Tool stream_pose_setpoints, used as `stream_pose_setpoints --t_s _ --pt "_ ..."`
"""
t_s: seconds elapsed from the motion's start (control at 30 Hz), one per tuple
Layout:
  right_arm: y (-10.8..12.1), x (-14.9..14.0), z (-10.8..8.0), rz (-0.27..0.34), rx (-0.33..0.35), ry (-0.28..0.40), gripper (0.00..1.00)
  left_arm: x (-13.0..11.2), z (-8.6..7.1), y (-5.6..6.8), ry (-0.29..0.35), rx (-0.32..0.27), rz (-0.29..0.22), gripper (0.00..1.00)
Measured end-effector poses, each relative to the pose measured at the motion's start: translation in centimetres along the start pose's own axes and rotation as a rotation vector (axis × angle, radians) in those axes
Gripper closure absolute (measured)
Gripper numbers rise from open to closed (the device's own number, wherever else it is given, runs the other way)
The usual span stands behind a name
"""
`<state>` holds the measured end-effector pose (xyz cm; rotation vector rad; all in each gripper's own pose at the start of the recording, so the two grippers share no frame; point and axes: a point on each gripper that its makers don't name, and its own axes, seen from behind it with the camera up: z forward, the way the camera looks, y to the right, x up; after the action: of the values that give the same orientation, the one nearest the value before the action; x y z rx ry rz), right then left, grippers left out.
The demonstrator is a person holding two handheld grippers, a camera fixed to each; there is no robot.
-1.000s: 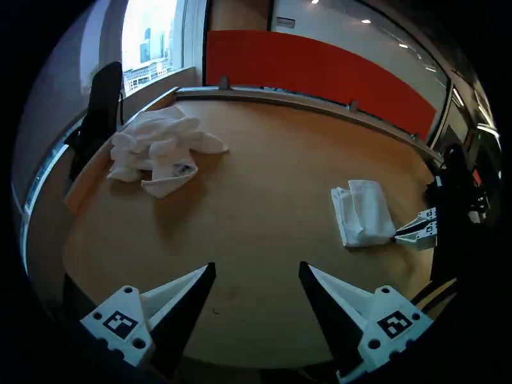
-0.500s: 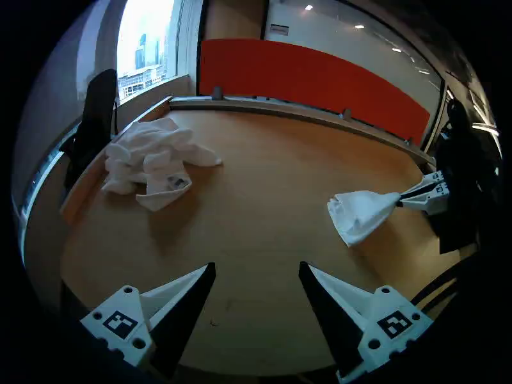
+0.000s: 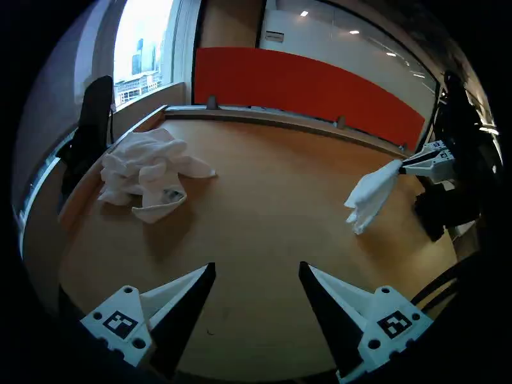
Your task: Fold towel
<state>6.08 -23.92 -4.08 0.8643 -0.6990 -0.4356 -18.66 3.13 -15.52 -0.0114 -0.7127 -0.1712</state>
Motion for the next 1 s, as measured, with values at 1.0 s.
stream_pose_setpoints --t_s 1.0 --pt "15.7 -4.4 -11.0 0.15 -0.158 -0.008 0.94 1.9 1.3 1.9 -0.003 -0.022 0.037 0.03"
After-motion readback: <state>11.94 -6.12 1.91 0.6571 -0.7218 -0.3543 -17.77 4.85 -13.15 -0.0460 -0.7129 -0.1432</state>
